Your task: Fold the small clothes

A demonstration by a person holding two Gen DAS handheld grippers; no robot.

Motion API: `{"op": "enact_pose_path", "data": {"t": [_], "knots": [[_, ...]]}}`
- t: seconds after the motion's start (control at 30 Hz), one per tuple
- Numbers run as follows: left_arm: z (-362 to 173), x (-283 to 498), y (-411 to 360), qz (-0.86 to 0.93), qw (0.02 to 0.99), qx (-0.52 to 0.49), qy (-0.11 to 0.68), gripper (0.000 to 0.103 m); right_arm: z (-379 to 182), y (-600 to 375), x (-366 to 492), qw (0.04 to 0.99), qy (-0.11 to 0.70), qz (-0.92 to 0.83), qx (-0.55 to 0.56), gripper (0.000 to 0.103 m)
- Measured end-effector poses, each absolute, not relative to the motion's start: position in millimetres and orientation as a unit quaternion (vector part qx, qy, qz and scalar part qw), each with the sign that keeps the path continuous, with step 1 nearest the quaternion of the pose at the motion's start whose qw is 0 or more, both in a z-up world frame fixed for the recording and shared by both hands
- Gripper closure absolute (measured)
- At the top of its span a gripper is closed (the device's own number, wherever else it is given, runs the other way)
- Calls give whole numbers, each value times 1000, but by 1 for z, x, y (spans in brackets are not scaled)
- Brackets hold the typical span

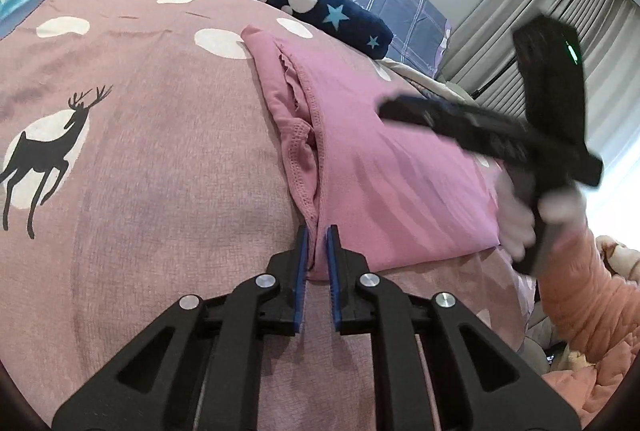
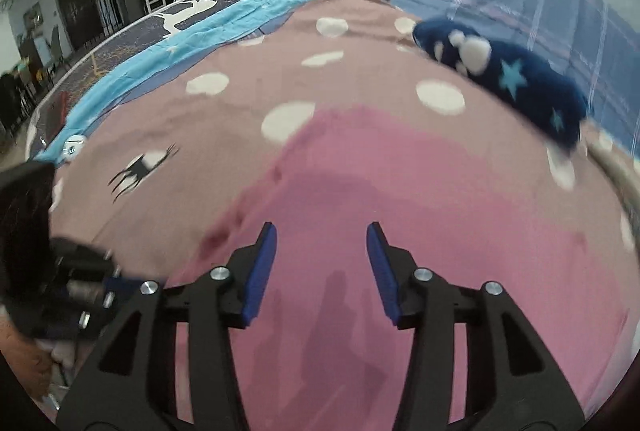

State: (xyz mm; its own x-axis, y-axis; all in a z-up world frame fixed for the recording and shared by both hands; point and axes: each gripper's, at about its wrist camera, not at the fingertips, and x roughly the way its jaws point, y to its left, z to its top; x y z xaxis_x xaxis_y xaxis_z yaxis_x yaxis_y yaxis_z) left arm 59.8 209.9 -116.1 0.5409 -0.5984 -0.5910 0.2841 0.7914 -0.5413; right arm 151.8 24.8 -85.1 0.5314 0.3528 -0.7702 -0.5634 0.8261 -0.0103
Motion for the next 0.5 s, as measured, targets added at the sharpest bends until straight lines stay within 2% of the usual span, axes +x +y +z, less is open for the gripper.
{"op": "enact_pose_path", "data": {"t": [0.17, 0.23, 0.37, 0.47, 0.5], "knots": [[-106, 50, 213, -224, 875, -173, 392, 92, -96, 18, 108, 864, 398, 267, -155, 55], [-99, 46, 224, -186, 892, -155, 382, 93, -100, 21, 92, 857, 400, 283, -160, 52], [-91, 44, 263, -139, 897, -201, 368, 91, -110, 49, 61, 838, 390, 316, -215, 49], [-81, 40, 269, -127, 903, -198, 359, 71, -119, 73, 44, 836, 358, 309, -279, 46], [-79, 39, 268, -129, 904, -198, 356, 55, -123, 80, 42, 833, 357, 307, -290, 46]]}}
